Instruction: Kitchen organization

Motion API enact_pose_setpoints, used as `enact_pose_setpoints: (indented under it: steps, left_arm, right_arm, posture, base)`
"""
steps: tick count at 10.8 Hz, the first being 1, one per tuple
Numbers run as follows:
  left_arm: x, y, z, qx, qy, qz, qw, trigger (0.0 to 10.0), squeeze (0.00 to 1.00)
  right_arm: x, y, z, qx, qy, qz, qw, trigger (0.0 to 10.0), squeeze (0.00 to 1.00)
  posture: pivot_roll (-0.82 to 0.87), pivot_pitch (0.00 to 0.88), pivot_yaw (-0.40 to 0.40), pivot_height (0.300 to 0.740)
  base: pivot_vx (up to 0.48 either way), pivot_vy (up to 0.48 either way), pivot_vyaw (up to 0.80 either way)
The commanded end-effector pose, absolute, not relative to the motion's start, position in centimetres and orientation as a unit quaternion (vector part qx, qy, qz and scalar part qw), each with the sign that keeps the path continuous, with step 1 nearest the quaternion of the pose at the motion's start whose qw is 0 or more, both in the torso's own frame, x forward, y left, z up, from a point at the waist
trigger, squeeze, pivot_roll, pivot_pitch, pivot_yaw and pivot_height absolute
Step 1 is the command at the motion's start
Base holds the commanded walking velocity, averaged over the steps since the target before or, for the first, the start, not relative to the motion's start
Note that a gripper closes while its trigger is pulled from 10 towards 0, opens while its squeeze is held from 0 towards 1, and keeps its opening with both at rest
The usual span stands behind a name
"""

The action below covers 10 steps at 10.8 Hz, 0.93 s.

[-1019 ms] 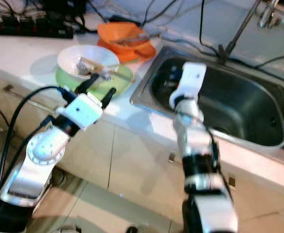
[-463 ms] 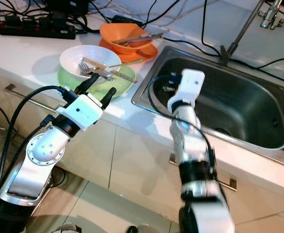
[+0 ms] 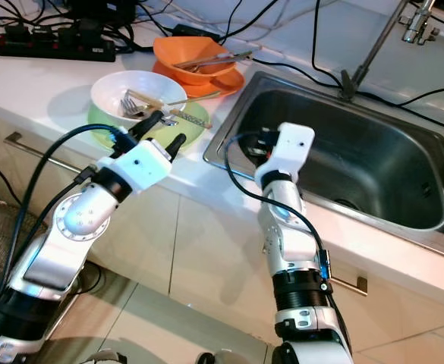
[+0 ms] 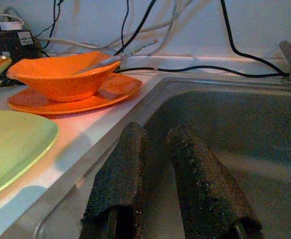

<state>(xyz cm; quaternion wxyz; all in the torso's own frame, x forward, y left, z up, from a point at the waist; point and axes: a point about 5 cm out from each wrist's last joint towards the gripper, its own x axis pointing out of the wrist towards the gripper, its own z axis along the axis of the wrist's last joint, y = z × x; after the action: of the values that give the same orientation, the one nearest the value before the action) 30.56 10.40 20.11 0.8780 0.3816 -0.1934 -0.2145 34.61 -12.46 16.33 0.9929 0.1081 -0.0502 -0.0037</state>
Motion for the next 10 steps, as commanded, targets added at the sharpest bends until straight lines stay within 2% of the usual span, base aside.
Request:
enact_pose_setpoints:
  steps: [1, 10]
  left_arm:
    - [30.7, 9.8, 20.0, 0.394, -0.191, -0.23, 0.869, 10.0, 0.0]
    - [33.4, 9.1, 20.7, 0.42, -0.185, -0.215, 0.862, 10.0, 0.0]
  right_arm:
    - [34.4, -12.9, 16.2, 0.11, -0.046, -0.012, 0.993, 10.0, 0.0]
    - [33.9, -12.6, 16.0, 0.115, -0.04, -0.014, 0.993, 10.0, 0.0]
  posture:
    - [0.02, 0.033, -0.154, 0.74]
    - [0.01, 0.035, -0.148, 0.74]
  base:
    - [0.0, 0.0, 0.0]
    - [0.0, 0.0, 0.0]
